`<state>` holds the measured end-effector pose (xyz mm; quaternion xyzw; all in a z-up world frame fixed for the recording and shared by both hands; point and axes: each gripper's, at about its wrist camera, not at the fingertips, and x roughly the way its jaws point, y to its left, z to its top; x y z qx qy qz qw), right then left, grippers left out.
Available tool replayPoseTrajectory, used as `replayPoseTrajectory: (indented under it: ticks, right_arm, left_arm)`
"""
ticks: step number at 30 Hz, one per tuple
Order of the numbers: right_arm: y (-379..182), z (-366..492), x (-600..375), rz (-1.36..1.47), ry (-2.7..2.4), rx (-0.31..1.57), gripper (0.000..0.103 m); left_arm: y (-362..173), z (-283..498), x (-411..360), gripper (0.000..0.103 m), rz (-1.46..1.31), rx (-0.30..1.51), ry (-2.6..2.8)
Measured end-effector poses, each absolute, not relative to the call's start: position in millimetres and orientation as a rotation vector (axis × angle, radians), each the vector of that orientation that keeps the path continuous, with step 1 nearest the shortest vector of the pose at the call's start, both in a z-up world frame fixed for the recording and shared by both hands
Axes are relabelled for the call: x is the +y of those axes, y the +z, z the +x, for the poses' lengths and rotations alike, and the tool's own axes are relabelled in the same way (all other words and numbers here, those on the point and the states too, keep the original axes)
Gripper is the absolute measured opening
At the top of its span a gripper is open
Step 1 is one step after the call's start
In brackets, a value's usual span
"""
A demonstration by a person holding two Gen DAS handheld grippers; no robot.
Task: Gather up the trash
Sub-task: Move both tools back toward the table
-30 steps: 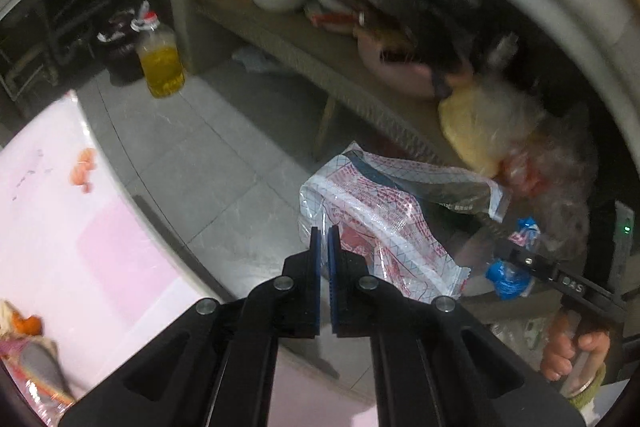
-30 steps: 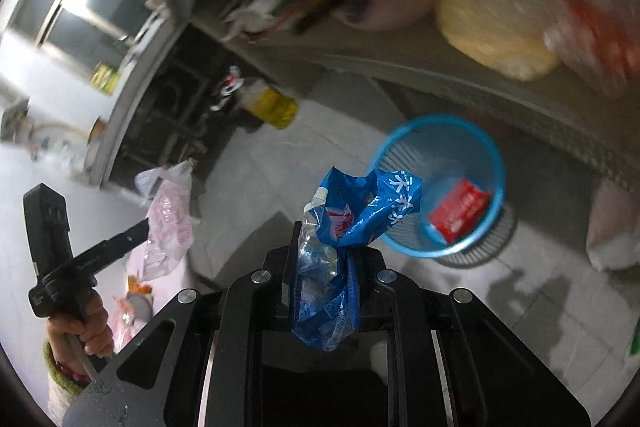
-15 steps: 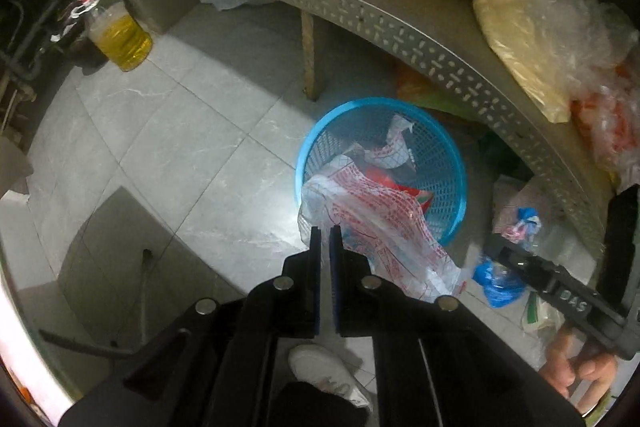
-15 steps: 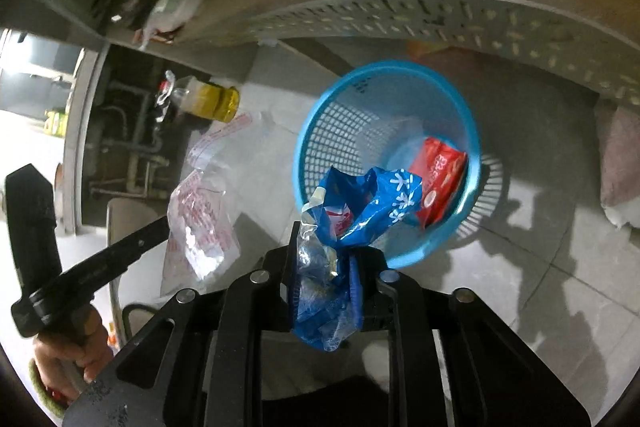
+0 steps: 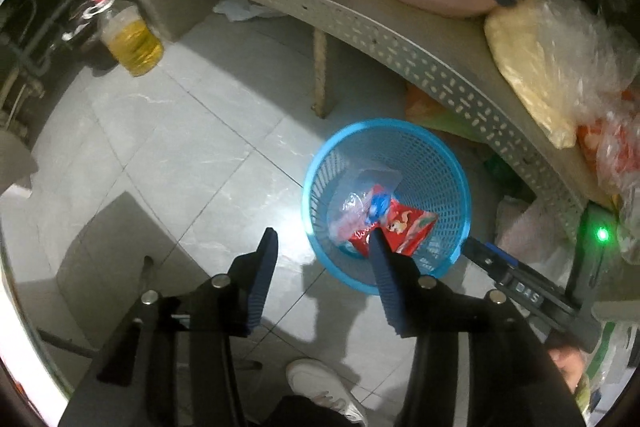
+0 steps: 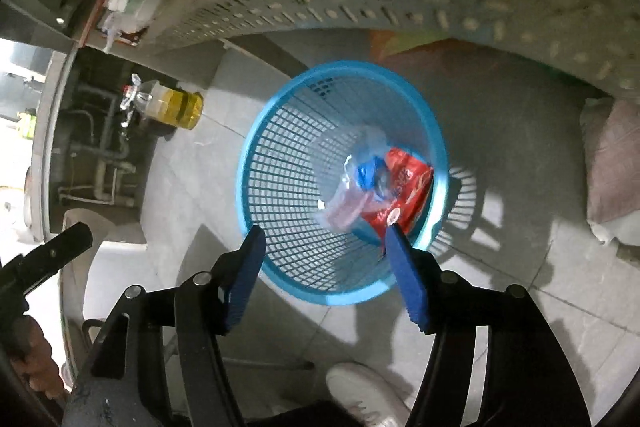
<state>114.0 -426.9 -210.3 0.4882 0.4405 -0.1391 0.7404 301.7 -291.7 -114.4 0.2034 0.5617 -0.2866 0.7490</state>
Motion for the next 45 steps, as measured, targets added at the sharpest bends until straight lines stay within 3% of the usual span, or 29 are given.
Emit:
replayPoseTrajectory:
  ticks: [9, 14, 24, 32, 45]
  right_arm:
    - [-141.4, 87.3, -390.3, 0.937, -0.260, 0.877, 0.068]
    - [-96.6, 70.8, -352.1, 0.795, -0.206, 0.832, 0.077]
    - [-28.5, 46.7, -287.3, 0.577, -0.108, 0.795, 0.079]
    - [11.3, 46.5, -244.0, 0.492, 0.004, 0.748, 0.079]
    - [40.4, 98.8, -146.7, 0.444, 0.296, 0.796, 0.079]
  left_arm:
    - [-35.4, 281.5, -219.1, 0.046, 0.307, 1.094, -0.684]
    - [11.4, 255.3, -159.0, 0.054, 0.237, 0.990, -0.672]
    - [76.6, 186.0, -13.2, 0.064, 0.024, 0.741, -0.557]
    - [100.5, 134.8, 97.8, 0.070, -0.041, 0.597, -0.386]
    - [79.6, 110.9, 258.0, 0.072, -0.170, 0.649, -0.119]
